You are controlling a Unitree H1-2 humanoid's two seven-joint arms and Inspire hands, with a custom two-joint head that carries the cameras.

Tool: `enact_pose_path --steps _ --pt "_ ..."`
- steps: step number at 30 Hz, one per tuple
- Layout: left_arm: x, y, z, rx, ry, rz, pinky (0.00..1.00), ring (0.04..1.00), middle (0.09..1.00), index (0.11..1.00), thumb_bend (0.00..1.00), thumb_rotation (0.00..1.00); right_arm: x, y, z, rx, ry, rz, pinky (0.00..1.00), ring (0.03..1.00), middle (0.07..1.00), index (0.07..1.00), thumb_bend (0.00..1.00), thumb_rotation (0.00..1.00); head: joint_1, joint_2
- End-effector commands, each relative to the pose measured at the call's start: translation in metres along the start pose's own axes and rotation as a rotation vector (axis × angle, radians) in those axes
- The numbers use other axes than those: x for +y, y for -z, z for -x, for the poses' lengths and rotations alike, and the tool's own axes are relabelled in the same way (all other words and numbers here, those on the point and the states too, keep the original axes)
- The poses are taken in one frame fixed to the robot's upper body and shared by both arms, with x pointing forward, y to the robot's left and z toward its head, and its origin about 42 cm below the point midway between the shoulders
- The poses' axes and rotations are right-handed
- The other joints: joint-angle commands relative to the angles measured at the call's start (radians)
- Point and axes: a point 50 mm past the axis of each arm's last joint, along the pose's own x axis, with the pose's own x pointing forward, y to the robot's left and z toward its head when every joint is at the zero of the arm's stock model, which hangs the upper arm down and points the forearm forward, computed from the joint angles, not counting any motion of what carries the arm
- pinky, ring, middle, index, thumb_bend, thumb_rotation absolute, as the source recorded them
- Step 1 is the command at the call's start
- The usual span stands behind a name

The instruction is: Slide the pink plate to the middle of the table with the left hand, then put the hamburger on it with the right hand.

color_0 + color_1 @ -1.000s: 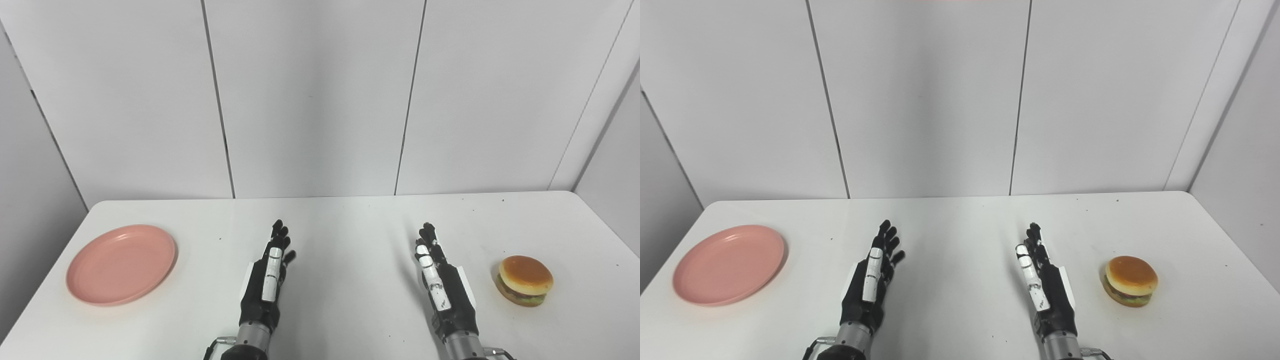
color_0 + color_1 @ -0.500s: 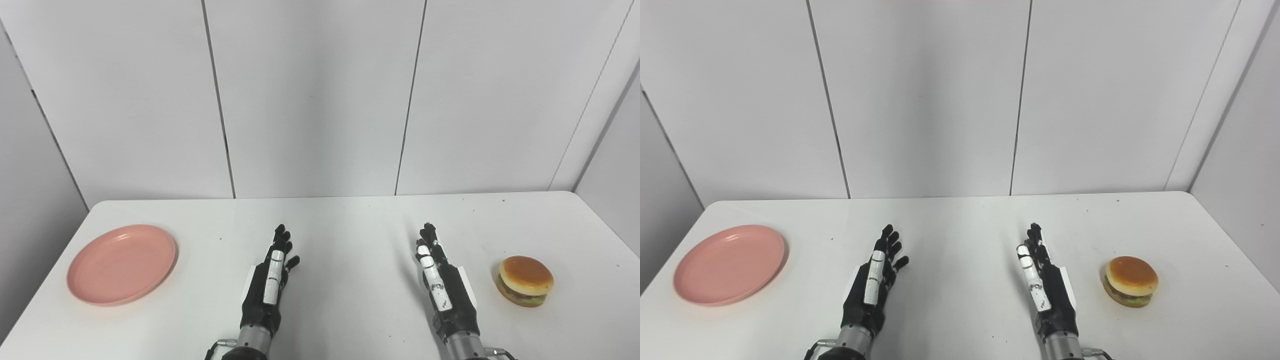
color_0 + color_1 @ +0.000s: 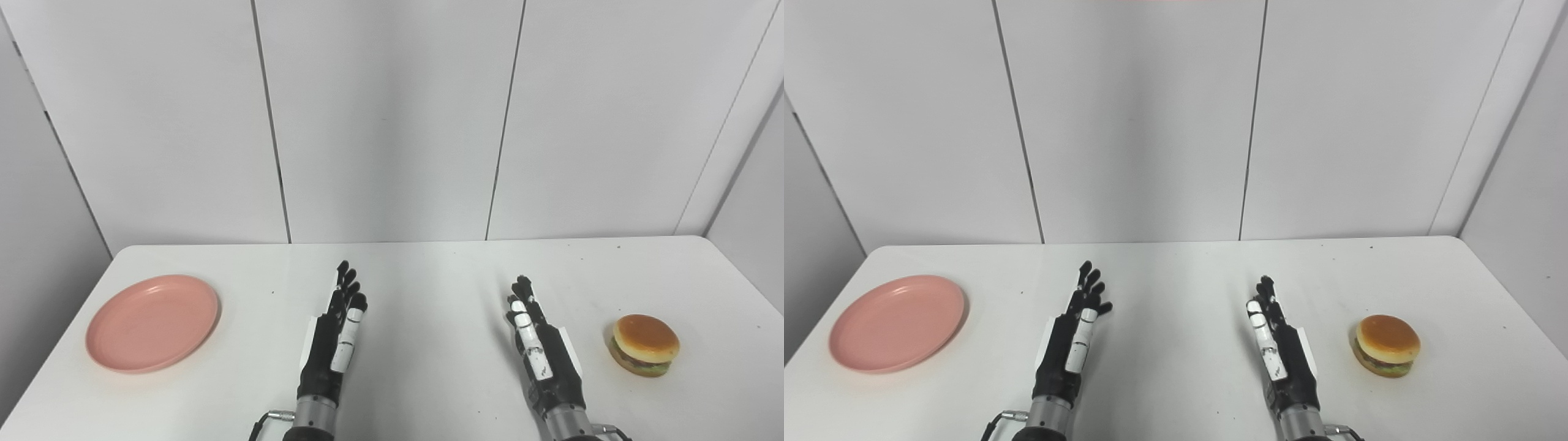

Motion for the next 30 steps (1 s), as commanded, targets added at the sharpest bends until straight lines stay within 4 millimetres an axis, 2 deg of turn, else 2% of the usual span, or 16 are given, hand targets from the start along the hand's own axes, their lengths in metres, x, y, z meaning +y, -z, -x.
enact_pose_path --steps 1,5,11,17,19,22,25,27,30 --pt "0.019 0.010 0.011 0.066 -0.048 0.140 0.99 0.995 0.998 1.000 0.70 1.00 -0.006 -0.011 -0.005 -0.089 -0.005 0.007 1.00 1.000 1.000 1.000 0.62 0.85 0.032 -0.007" --pt "0.033 -0.012 -0.003 0.028 -0.096 0.188 1.00 1.000 1.000 1.000 0.69 1.00 -0.012 -0.011 -0.004 -0.091 -0.004 0.007 1.00 1.000 1.000 1.000 0.59 0.86 0.081 -0.023" --pt "0.064 -0.035 -0.017 -0.003 -0.151 0.173 1.00 1.000 1.000 1.000 0.79 1.00 -0.009 -0.023 0.000 -0.090 0.011 -0.017 1.00 1.000 1.000 0.997 0.55 0.86 0.150 -0.041" --pt "0.109 -0.049 -0.028 -0.030 -0.275 0.147 1.00 1.000 1.000 1.000 0.77 1.00 -0.006 -0.036 0.004 -0.099 0.014 0.000 1.00 0.971 0.978 0.981 0.54 0.90 0.211 -0.056" --pt "0.127 -0.051 -0.031 -0.020 -0.309 0.130 1.00 1.000 1.000 1.000 0.79 1.00 -0.006 -0.035 0.004 -0.103 0.028 -0.004 0.98 0.947 0.961 0.960 0.56 0.87 0.230 -0.060" --pt "0.145 -0.054 -0.034 -0.012 -0.367 0.117 1.00 0.997 1.000 1.000 0.82 1.00 -0.008 -0.033 0.003 -0.120 0.036 -0.013 0.90 0.899 0.929 0.916 0.58 0.82 0.249 -0.065" --pt "0.170 -0.059 -0.037 -0.031 -0.419 0.113 1.00 0.983 0.988 0.986 0.82 1.00 -0.010 -0.033 0.002 -0.140 0.036 -0.022 0.84 0.858 0.888 0.880 0.55 0.79 0.280 -0.070" --pt "0.180 -0.062 -0.038 -0.036 -0.438 0.090 1.00 0.969 0.970 0.970 0.82 1.00 -0.012 -0.032 0.002 -0.161 0.033 -0.015 0.77 0.828 0.868 0.865 0.53 0.76 0.300 -0.076" --pt "0.197 -0.067 -0.038 -0.047 -0.469 0.056 1.00 0.942 0.940 0.951 0.82 1.00 -0.016 -0.033 0.001 -0.154 0.001 -0.001 0.77 0.841 0.877 0.887 0.58 0.80 0.338 -0.086"
